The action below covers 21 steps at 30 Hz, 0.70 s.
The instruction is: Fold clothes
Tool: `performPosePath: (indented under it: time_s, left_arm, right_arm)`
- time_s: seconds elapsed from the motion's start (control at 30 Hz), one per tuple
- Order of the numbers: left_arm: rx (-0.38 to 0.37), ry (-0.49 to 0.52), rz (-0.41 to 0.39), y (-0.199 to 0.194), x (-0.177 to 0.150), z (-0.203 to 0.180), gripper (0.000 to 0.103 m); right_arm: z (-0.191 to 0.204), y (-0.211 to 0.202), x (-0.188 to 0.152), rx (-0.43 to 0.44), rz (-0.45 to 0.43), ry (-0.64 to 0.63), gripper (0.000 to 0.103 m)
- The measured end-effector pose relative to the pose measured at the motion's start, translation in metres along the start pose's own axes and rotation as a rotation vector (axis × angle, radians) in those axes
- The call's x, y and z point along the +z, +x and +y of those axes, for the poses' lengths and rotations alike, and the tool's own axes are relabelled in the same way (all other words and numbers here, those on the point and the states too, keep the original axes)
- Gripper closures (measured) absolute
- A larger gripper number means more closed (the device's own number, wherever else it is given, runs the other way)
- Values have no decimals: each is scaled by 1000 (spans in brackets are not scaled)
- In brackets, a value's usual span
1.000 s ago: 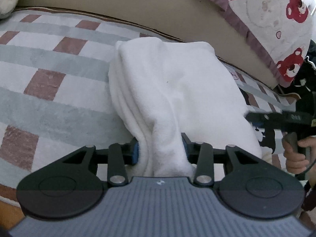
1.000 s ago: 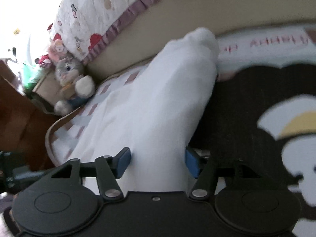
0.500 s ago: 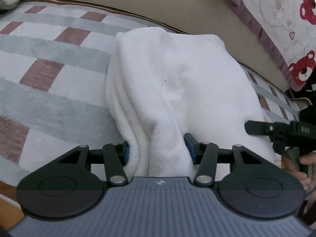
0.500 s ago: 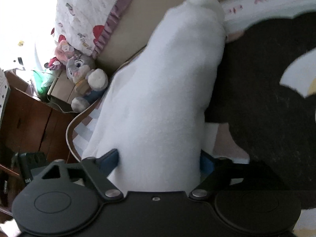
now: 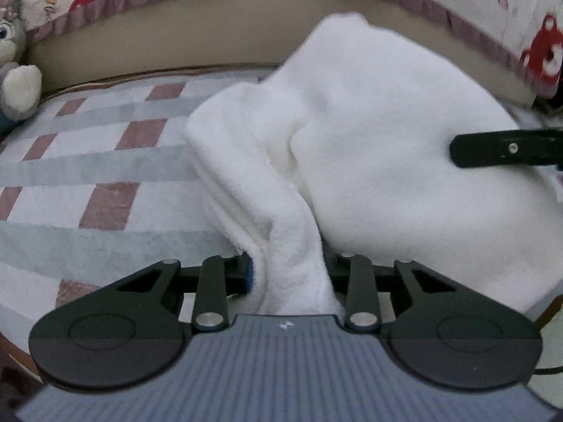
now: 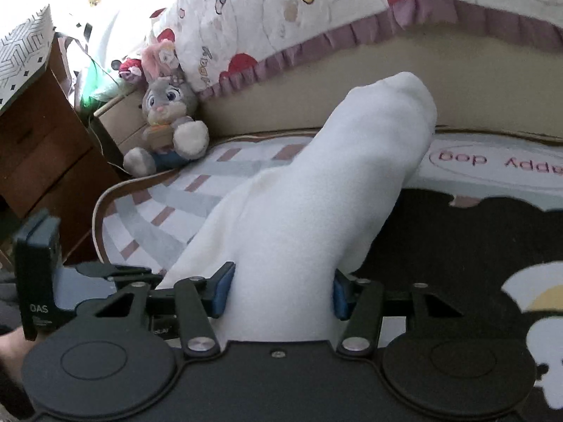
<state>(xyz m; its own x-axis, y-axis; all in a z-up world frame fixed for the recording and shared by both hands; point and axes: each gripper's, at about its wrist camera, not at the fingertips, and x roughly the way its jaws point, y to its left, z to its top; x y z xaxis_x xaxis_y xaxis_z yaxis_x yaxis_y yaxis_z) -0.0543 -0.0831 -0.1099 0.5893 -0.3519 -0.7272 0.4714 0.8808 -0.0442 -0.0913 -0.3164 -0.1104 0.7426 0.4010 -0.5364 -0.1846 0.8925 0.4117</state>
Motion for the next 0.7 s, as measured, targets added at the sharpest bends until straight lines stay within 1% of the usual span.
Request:
performPosePath:
  time_s: [0.1,0.17,0.27,0.4,0.5,0.57,0.63,0.7]
  left_arm:
    - [25,53,-48,-16,6,-1,73]
    - [40,65,-64,-26,11,2,73]
    - [33,27,-72,-39,16,18,73]
    - [35,5,-86,-55,25,47,73]
    - [54,-30,-84,-71,33,77,73]
    - [90,-33,-86,-79,39,96,73]
    - [147,9,-93,-79,45,110,73]
    - [190,31,-97,-79,50,126,73]
  right_arm:
    - [5,-4,10,13,-13,5,45]
    - [14,-5,17,5,-26,-28,45]
    - [32,-1,30,11,-43,-71,46]
    - [65,11,53,21,-53,-163,46]
    - [89,23,69,55,-61,-216,46]
    - [105,35,77,81,-67,-239,46]
    - [120,51,84,93,-77,-242,46]
    - [134,69,90,100,-90,-245,46]
